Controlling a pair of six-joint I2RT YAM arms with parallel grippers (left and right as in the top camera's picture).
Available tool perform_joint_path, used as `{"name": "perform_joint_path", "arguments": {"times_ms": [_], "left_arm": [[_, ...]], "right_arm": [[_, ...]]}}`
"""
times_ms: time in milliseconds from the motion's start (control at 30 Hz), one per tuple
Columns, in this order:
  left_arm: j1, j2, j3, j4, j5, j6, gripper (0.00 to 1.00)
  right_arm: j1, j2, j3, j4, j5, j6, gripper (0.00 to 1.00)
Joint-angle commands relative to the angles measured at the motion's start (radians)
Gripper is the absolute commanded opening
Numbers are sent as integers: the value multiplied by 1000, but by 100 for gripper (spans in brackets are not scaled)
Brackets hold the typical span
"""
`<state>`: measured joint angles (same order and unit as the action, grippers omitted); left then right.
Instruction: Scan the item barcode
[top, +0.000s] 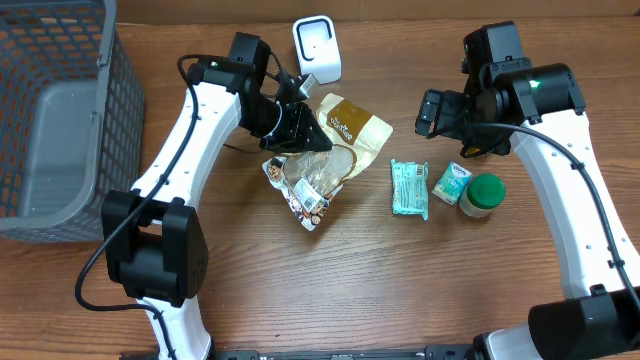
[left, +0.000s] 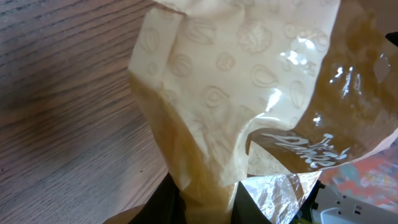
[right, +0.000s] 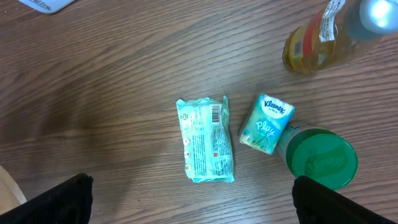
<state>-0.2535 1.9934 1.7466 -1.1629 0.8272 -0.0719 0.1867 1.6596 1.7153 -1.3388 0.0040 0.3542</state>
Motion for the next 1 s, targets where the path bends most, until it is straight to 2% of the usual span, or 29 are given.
{"name": "perform_joint_path", "arguments": {"times_ms": [0, 600, 967], "left_arm": [[-2, -32, 25, 0, 31, -8, 4], [-5, -32, 23, -106, 18, -64, 4], [-98, -32, 23, -141, -199, -100, 4]], "right_arm": [[2, -14, 6, 3, -3, -4, 100], [2, -14, 6, 2, -3, -4, 100], [2, -14, 6, 2, -3, -4, 100]]}}
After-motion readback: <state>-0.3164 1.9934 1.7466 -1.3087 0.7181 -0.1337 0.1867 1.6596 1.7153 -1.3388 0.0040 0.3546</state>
